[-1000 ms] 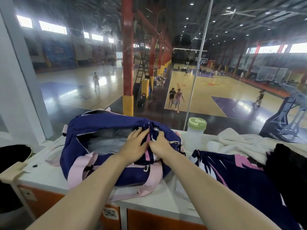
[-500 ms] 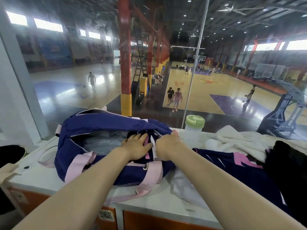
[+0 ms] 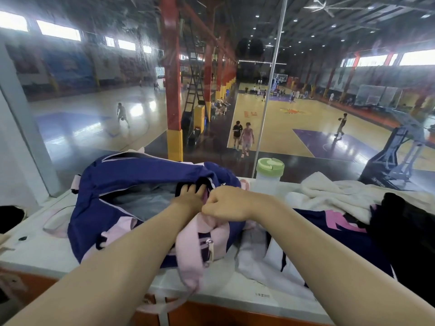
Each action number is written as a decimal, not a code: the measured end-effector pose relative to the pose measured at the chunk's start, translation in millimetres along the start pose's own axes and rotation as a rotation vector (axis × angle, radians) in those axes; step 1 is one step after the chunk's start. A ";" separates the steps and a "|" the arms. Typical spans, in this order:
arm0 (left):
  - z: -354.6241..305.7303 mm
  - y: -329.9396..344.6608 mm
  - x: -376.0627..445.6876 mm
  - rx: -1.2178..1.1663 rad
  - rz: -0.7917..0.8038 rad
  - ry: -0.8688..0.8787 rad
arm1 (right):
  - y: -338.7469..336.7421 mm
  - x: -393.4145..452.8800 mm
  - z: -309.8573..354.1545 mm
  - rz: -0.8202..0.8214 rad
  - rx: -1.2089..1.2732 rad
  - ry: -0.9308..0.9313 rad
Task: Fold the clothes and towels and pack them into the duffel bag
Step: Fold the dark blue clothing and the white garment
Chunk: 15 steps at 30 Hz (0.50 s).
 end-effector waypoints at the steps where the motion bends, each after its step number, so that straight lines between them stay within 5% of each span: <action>1: -0.8 2.0 -3.5 -0.042 -0.028 -0.004 | -1.7 1.3 -3.2 -0.056 -0.137 0.069; 4: 1.7 6.5 -12.1 -0.133 -0.103 0.054 | -5.2 7.3 -5.5 -0.209 -0.583 0.202; 11: 5.8 9.4 -29.4 -0.184 -0.175 0.164 | 5.3 35.9 -10.4 -0.088 -0.991 0.351; 15: 3.2 4.7 -37.0 -0.199 -0.126 0.211 | 5.8 37.1 -14.4 -0.215 -0.769 0.318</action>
Point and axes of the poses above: each hand's wrist, its own x-axis towards the middle knuckle, its own y-axis out of the palm, z = x × y, the point moved 2 cm from there along x, towards the middle knuckle, and after that the axes turned 6 degrees about -x, right-handed, at the moved point
